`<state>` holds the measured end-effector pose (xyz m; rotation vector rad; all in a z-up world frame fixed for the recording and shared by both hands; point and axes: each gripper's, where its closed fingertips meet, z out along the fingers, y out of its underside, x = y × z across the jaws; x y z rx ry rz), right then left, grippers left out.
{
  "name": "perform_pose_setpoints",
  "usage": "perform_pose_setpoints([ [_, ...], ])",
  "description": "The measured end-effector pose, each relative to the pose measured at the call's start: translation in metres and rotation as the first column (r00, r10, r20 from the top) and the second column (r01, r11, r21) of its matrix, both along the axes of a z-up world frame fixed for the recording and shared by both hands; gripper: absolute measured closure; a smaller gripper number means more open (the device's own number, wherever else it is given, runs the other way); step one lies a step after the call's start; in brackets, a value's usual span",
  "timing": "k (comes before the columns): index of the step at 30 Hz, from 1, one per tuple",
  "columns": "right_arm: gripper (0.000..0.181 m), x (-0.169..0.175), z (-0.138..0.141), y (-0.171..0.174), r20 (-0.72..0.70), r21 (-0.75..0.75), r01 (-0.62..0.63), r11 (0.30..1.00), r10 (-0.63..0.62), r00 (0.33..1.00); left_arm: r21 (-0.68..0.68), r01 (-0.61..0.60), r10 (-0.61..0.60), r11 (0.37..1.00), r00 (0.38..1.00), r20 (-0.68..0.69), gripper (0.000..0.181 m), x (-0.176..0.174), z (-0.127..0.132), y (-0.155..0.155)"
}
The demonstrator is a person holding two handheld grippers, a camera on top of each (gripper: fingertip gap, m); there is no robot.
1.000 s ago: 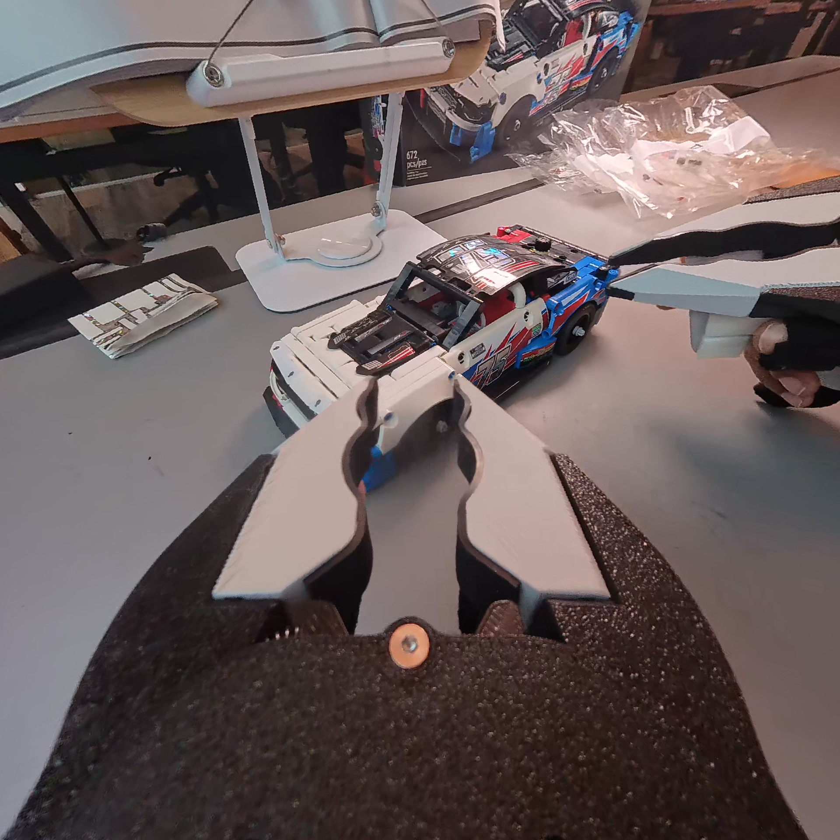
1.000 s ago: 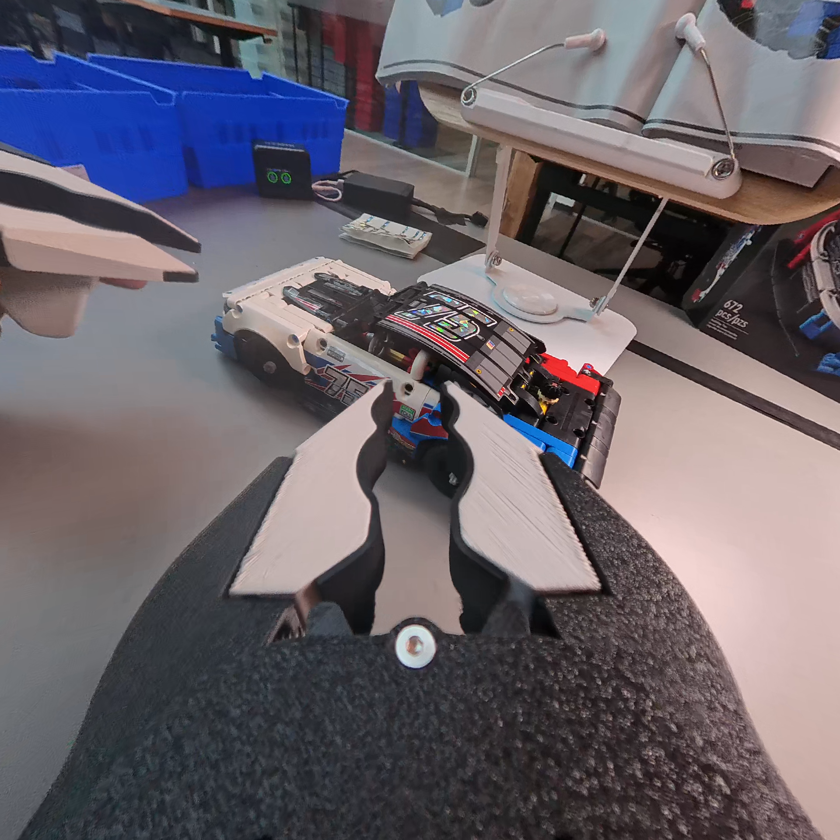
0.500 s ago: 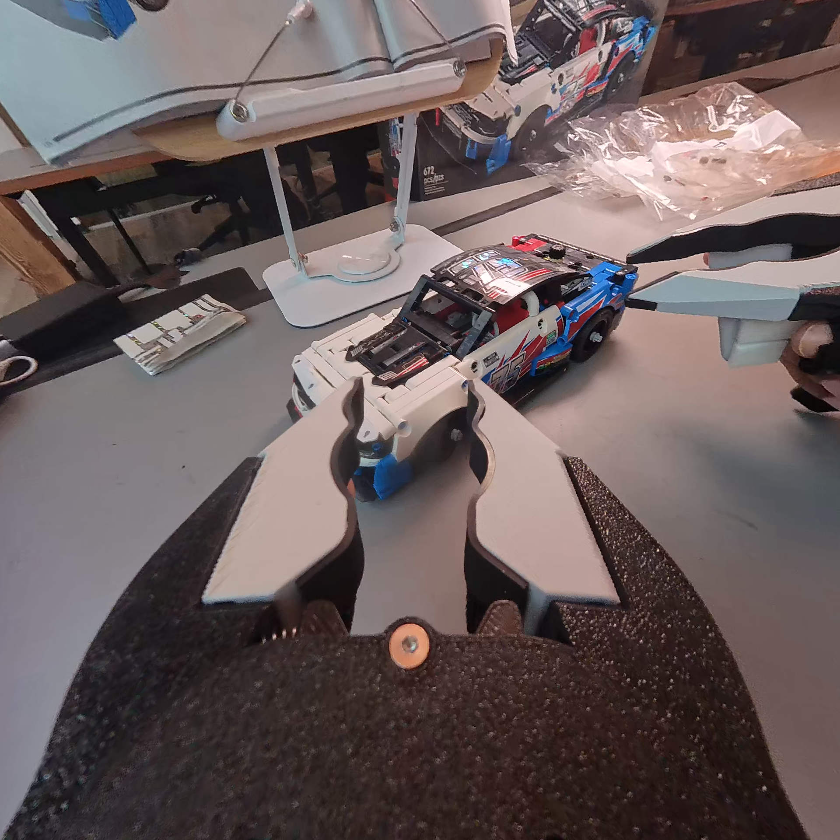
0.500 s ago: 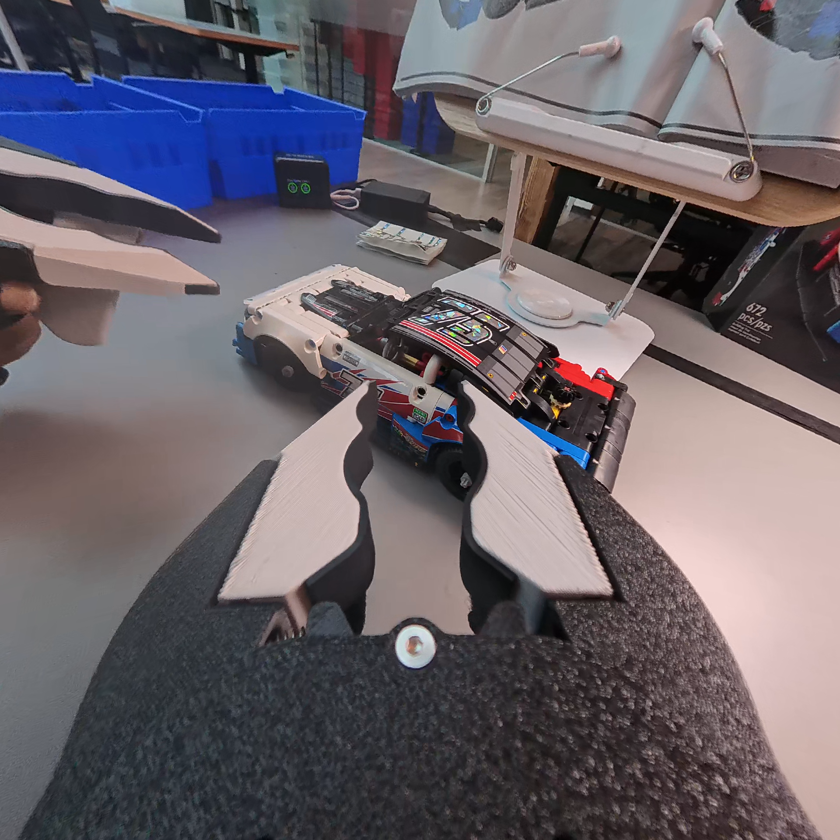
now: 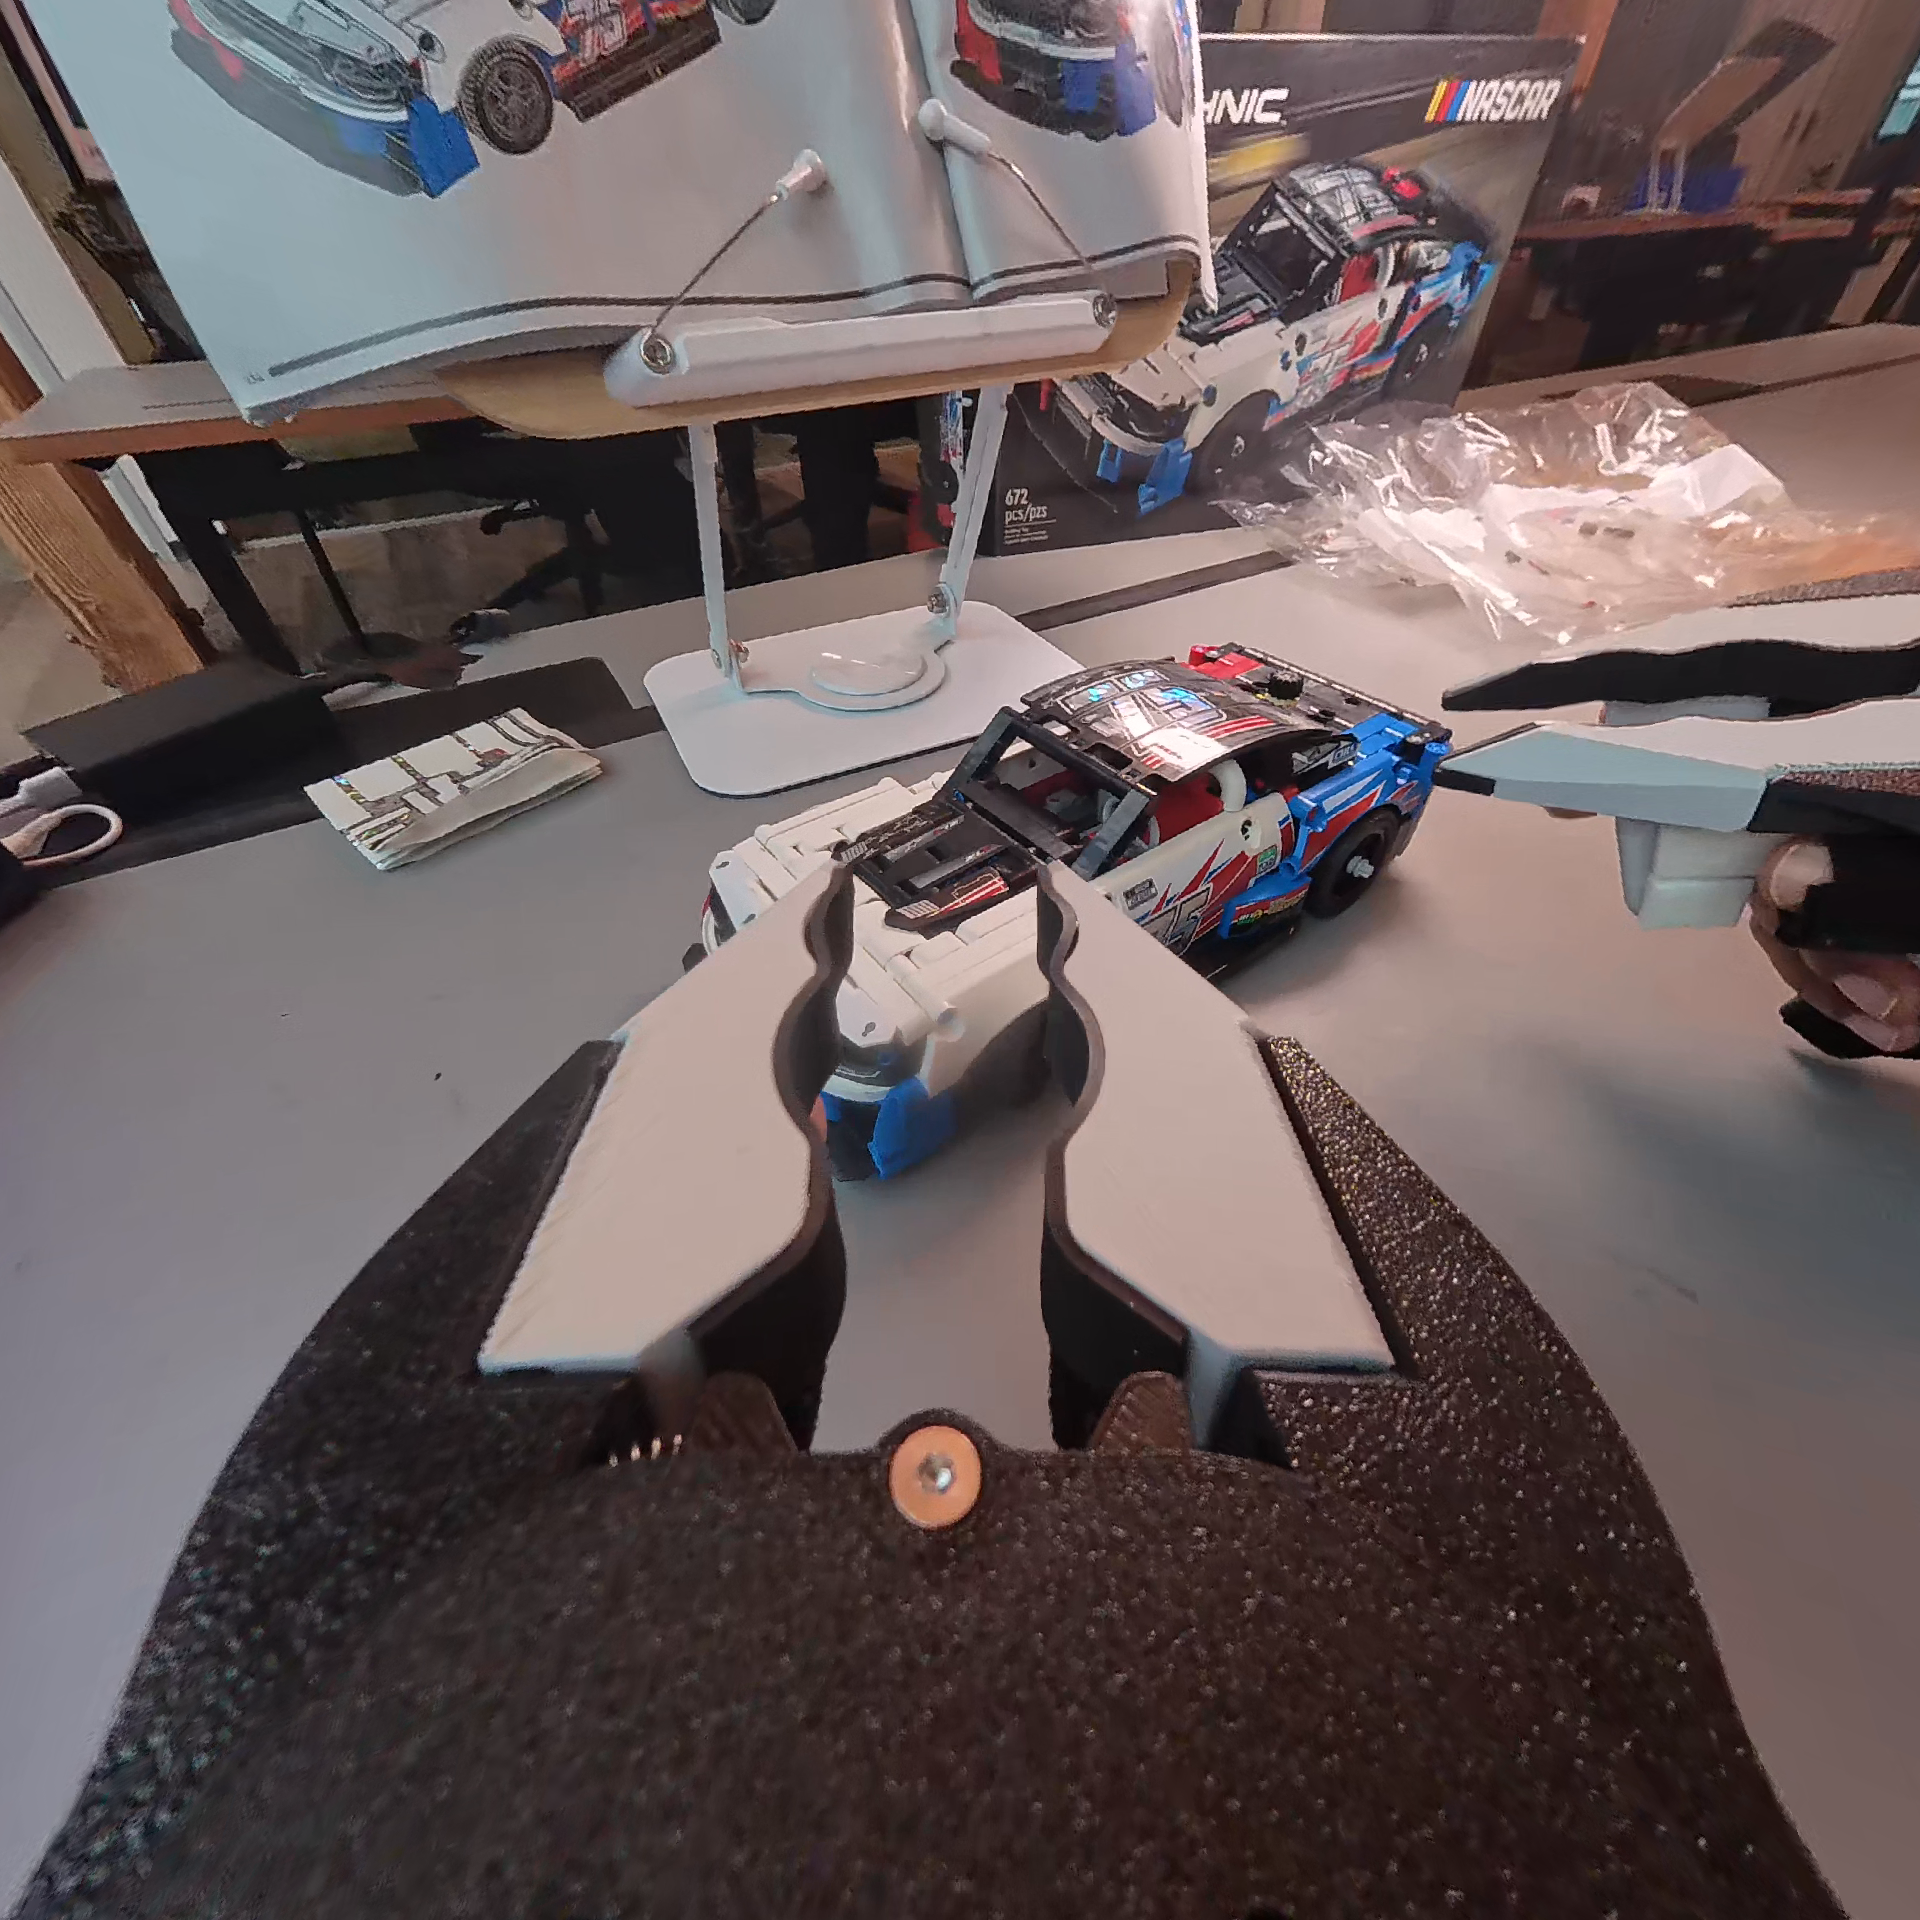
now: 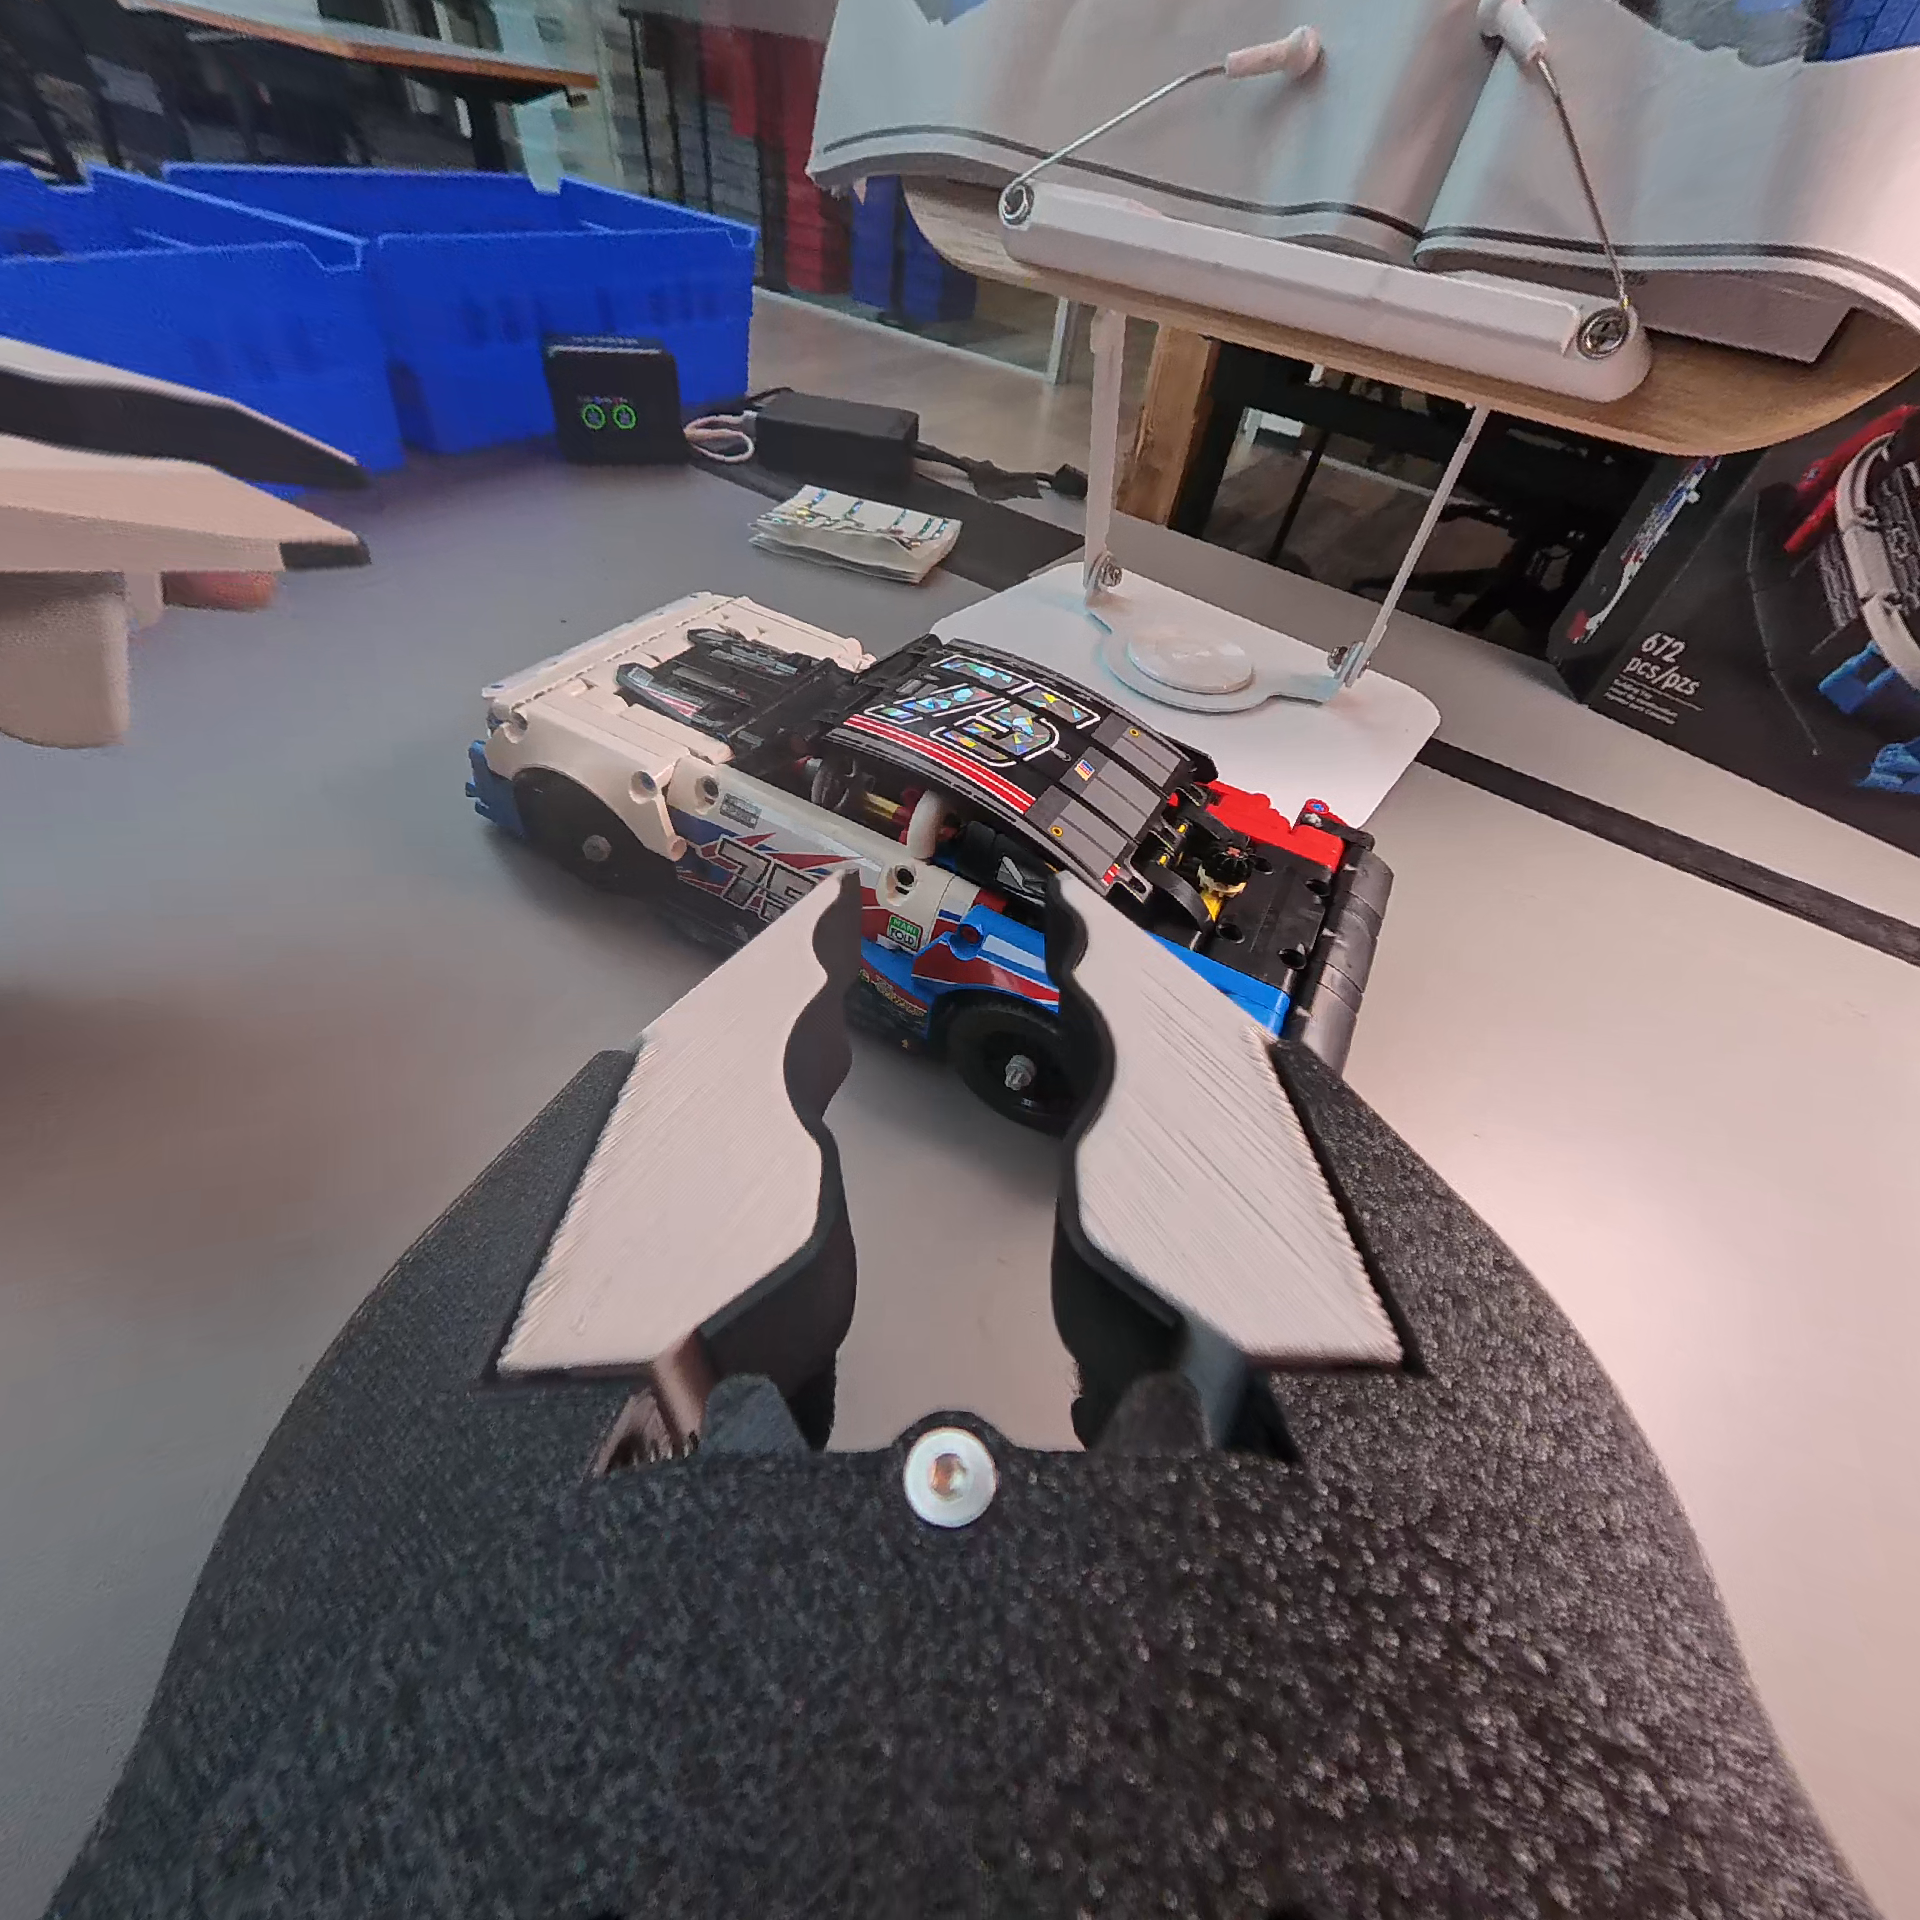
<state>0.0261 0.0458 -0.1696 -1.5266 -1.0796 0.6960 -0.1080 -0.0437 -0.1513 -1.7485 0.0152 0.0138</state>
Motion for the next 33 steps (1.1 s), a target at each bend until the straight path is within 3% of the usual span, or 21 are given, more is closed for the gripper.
perform_pose_setpoints([
  [8,0.149,-0.007,0.000,-0.013,-0.008,-0.014,-0.070,0.997,0.070,0.998,0.013,0.008,-0.009,1.000,0.999,0.044,0.150,-0.002,0.000,0.001],
  [15,0.146,-0.009,-0.003,-0.015,-0.003,-0.025,-0.078,0.997,0.078,0.997,-0.014,0.018,-0.018,1.000,1.000,0.002,0.154,0.002,-0.008,0.002],
  [23,0.146,-0.009,-0.004,-0.013,0.005,-0.020,-0.067,0.998,0.067,0.998,-0.027,0.035,-0.036,0.999,0.999,-0.029,0.134,0.008,-0.010,0.004],
  [33,0.146,-0.003,0.001,-0.007,-0.010,0.005,-0.039,0.999,0.039,0.999,-0.055,0.067,-0.067,0.996,0.998,-0.001,0.131,0.015,-0.017,0.008],
])
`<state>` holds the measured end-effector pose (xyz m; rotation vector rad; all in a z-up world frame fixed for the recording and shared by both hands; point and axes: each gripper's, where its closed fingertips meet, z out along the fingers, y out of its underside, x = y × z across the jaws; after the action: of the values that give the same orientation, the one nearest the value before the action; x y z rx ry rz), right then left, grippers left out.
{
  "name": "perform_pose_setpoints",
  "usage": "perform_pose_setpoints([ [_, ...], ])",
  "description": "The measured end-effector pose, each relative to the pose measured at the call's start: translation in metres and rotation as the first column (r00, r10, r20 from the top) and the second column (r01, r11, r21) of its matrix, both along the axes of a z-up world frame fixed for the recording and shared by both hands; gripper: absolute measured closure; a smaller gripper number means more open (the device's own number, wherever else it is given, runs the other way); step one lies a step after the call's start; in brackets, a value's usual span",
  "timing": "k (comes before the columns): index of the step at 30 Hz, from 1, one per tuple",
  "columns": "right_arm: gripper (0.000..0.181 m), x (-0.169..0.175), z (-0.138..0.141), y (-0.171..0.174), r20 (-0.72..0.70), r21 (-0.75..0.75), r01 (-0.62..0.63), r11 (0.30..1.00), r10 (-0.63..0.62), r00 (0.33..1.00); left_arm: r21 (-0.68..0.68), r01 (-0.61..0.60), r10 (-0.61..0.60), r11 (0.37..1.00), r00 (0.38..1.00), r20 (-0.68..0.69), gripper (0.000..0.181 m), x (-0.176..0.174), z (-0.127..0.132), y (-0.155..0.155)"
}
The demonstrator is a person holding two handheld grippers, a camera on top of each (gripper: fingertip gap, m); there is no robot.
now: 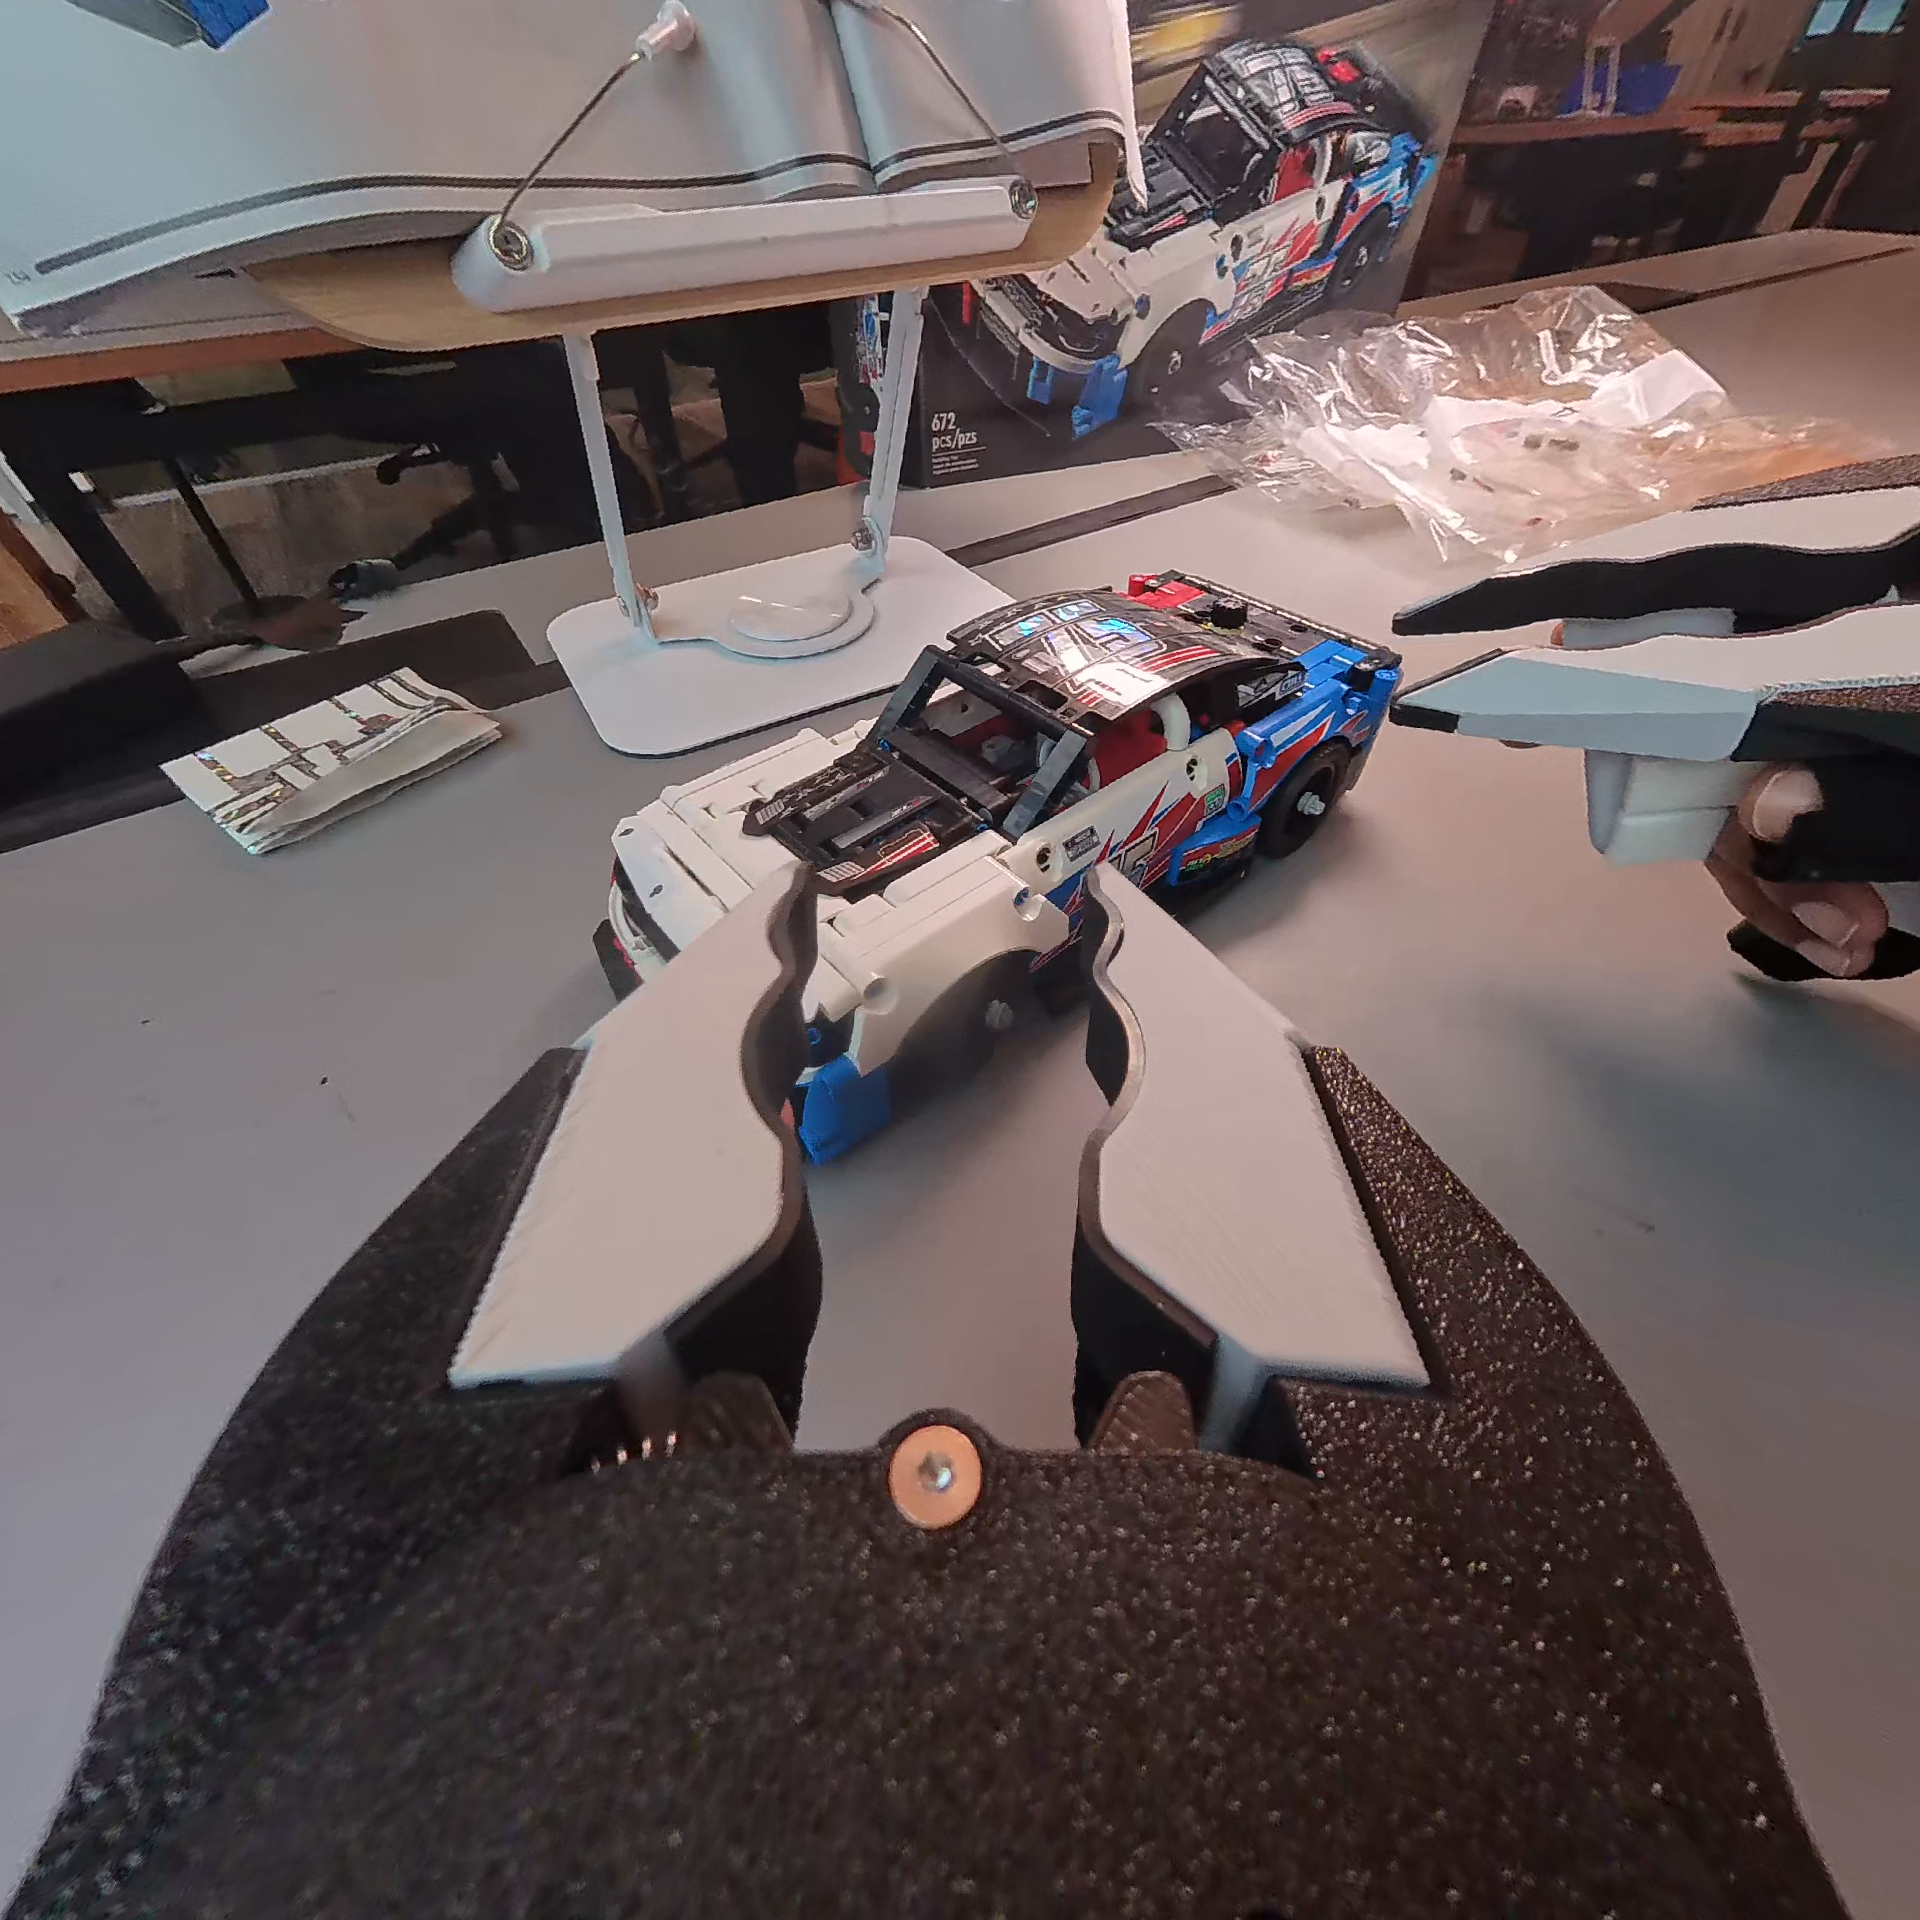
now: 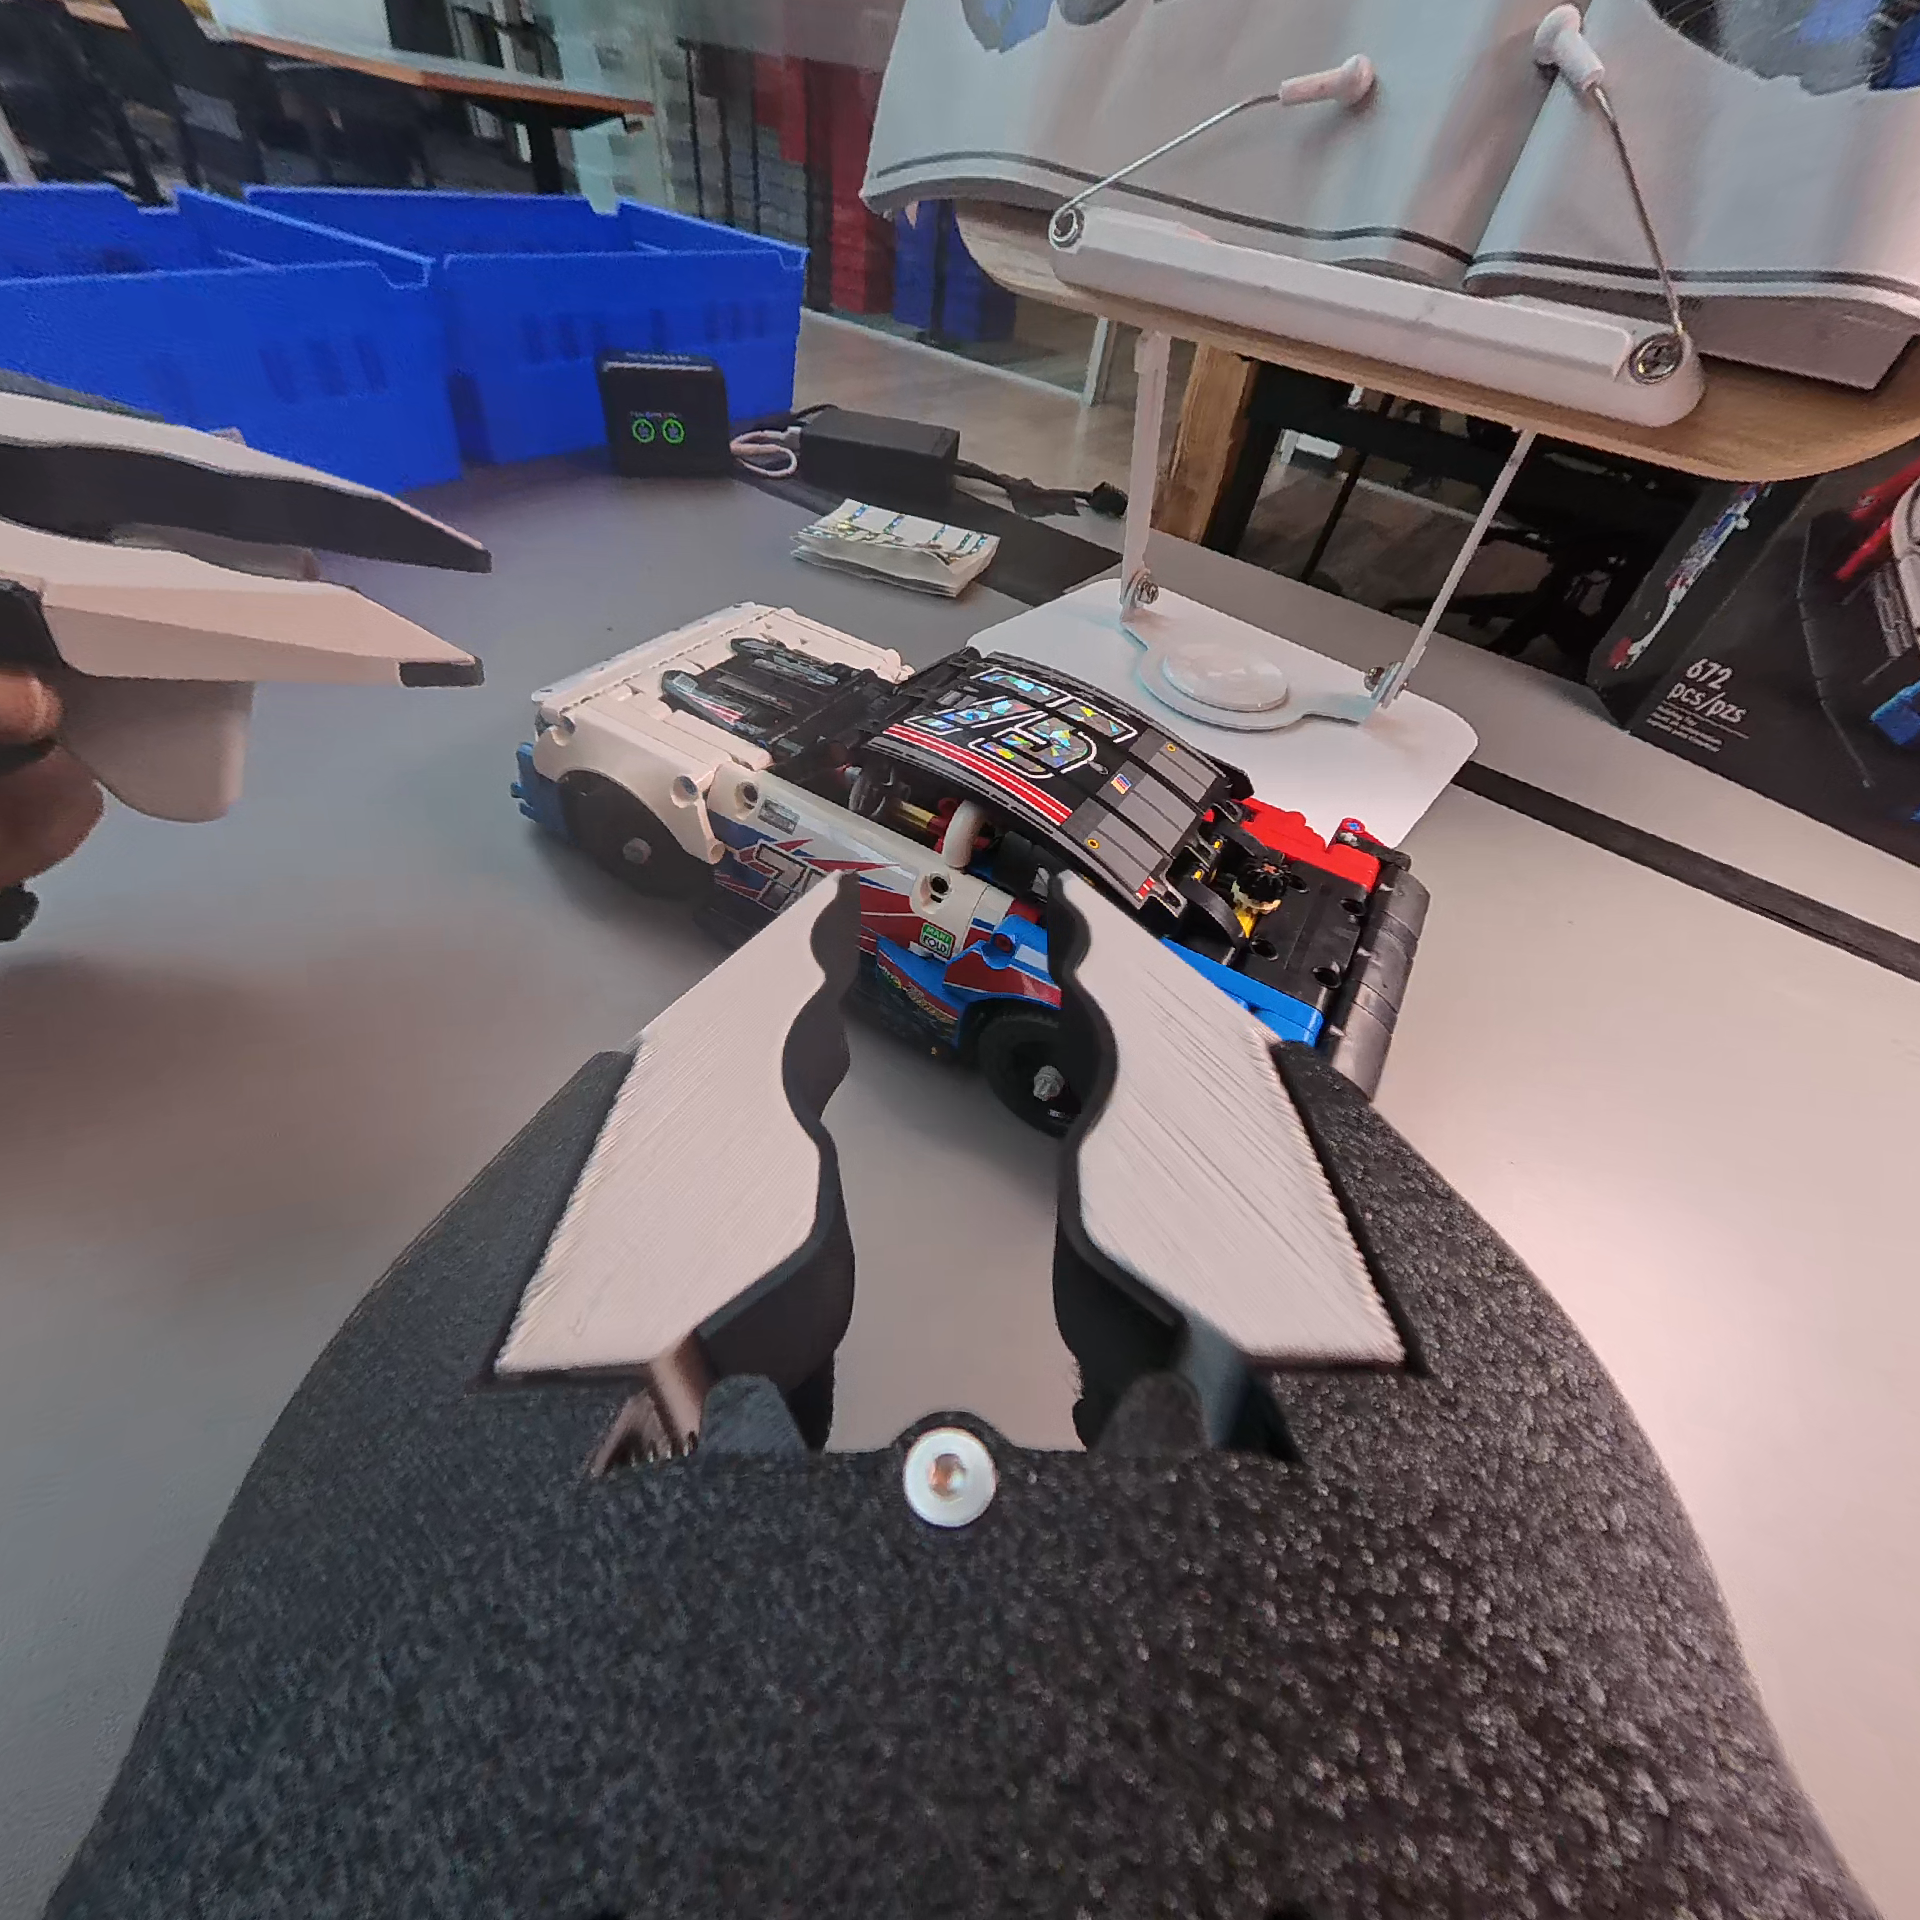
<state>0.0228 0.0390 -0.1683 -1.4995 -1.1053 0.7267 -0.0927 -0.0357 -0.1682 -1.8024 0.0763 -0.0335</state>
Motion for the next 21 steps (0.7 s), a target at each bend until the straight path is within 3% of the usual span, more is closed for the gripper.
perform_pose_setpoints([
  [15,0.146,0.007,0.003,0.011,-0.051,-0.059,0.028,0.998,-0.031,0.998,-0.042,0.005,-0.006,0.999,1.000,-0.009,0.115,0.001,-0.013,0.006],
  [21,0.144,0.005,0.002,0.009,-0.048,-0.058,0.018,0.998,-0.021,0.999,-0.030,-0.005,0.004,1.000,1.000,-0.009,0.123,-0.001,-0.008,0.003],
])
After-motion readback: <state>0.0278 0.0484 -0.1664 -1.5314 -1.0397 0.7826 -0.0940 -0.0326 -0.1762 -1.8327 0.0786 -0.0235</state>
